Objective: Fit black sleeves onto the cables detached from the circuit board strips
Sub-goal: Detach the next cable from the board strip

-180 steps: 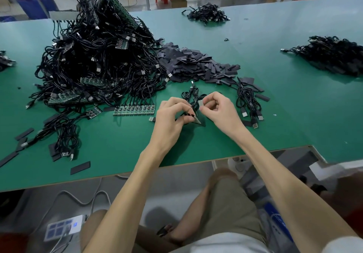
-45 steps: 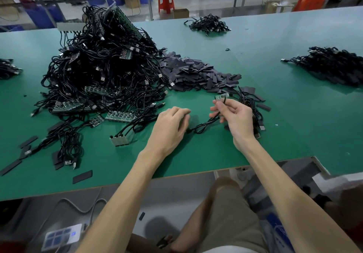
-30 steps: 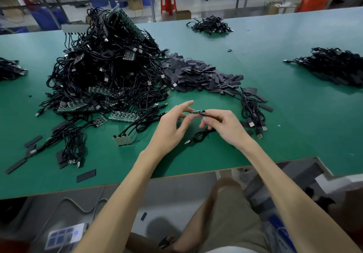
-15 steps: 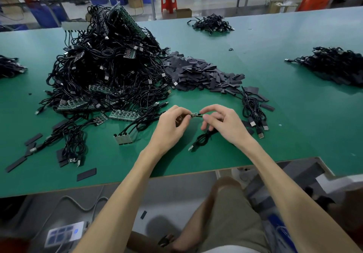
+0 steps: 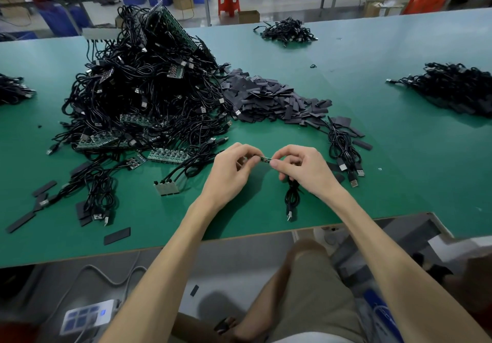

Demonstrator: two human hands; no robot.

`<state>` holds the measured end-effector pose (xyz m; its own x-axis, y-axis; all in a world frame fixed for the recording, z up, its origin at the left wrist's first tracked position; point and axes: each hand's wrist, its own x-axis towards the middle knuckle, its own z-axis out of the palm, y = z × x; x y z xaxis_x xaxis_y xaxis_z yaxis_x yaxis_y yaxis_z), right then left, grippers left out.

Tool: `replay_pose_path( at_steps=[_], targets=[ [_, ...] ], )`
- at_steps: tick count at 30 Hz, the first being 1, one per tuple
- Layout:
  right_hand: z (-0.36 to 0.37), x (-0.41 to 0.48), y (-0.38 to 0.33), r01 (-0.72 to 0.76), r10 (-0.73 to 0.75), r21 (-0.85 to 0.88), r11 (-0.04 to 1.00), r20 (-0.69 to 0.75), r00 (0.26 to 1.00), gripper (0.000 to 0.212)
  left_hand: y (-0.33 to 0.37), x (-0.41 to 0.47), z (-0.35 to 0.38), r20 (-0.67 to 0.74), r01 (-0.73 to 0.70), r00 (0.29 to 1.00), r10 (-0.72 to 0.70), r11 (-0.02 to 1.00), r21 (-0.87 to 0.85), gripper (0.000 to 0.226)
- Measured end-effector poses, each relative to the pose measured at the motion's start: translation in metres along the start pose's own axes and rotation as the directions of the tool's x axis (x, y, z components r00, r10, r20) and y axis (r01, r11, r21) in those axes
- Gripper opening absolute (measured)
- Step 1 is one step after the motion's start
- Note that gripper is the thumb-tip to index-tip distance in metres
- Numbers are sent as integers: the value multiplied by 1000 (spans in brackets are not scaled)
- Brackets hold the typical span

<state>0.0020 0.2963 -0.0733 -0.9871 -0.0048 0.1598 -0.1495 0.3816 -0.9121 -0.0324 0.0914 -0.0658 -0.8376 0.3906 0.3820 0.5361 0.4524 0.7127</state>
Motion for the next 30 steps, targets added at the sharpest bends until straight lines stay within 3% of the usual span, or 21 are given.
replay_pose_path(
  at_steps=[12,17,22,27,30],
  targets=[
    [-1,2,3,-17,18,25,1000,-14,1000,11,-10,5,5,-69,20,997,-21,1000,-11,6],
    [1,2,5,-33,32,-60,998,-20,999,12,-2,31,18,-24,-40,999,43,993,114,16],
    [2,4,4,-51,47,-128,990,-34,998,18,19,98,51,200,-31,980,-18,971,238,36],
    [1,5,6,-50,43,-126,991,-54,998,12,16,146,78,400,-150,911,-101,821,551,55],
    [2,6,7,-58,50,-130,990,-64,997,16,7,147,88,443,-91,866,-233,797,598,59]
  ],
)
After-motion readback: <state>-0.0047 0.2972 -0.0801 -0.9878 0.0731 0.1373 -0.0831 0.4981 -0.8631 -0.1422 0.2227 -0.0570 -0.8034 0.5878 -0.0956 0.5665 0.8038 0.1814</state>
